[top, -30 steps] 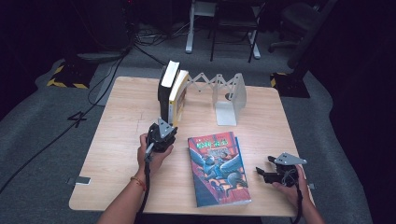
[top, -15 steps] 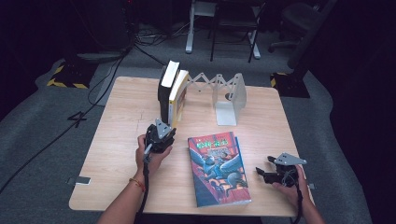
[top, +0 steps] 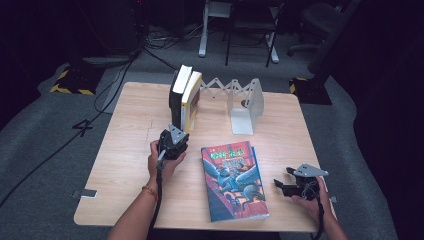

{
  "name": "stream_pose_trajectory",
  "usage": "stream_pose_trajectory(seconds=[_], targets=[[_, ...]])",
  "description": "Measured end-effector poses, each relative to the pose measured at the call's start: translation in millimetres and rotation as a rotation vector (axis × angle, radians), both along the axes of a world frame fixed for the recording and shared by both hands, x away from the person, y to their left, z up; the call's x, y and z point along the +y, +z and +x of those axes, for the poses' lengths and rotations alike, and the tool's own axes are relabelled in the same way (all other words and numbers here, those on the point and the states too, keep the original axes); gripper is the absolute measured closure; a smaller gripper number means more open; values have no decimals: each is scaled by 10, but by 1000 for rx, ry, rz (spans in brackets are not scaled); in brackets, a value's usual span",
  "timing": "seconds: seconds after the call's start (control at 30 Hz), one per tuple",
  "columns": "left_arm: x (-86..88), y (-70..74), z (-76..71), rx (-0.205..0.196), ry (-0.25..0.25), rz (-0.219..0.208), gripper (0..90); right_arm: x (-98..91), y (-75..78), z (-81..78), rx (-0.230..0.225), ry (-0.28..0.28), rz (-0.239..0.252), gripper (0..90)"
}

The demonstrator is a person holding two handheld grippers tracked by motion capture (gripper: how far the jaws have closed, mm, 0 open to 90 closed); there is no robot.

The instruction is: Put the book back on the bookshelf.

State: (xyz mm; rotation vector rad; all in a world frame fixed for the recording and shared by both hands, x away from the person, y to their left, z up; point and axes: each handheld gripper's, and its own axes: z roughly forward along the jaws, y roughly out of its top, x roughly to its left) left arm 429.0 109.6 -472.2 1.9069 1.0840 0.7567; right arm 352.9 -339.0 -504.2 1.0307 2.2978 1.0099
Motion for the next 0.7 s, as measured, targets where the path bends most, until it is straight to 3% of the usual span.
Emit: stream_pose_trajectory(seconds=[0.3,0.7], targets=[[-87,41,183,5,21,6,661,-1,1,1,3,0,1,264],[-131,126,307,-13,35,-9,669,-1,0,0,2,1,1,264]])
